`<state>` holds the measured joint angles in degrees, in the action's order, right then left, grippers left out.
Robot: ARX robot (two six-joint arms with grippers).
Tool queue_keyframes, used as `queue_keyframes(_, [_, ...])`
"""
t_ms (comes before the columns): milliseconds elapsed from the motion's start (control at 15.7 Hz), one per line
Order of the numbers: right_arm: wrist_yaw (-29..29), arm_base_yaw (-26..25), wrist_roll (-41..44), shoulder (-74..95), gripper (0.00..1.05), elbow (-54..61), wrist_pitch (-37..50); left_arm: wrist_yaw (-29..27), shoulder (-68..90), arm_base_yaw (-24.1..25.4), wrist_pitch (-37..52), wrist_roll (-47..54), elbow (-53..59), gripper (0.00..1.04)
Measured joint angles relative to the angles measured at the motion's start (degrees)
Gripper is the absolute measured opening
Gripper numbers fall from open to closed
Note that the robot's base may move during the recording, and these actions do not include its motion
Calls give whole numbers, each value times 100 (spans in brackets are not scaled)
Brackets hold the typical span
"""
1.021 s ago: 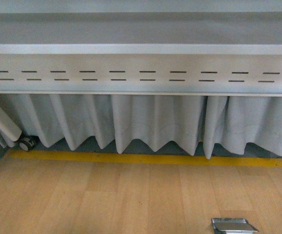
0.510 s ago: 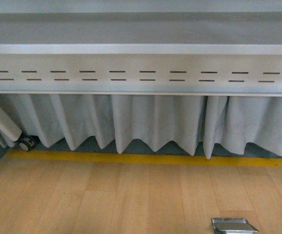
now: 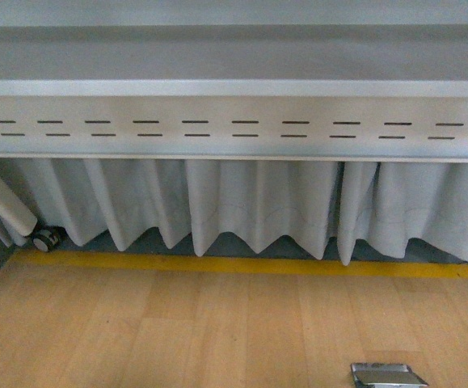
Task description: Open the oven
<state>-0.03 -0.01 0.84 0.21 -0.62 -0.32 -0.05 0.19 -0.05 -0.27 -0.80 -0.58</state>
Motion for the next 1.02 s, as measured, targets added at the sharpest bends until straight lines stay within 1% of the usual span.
queue_keyframes(1021, [2,0,0,-2,98,0,11,0,0,0,7,17,0,98])
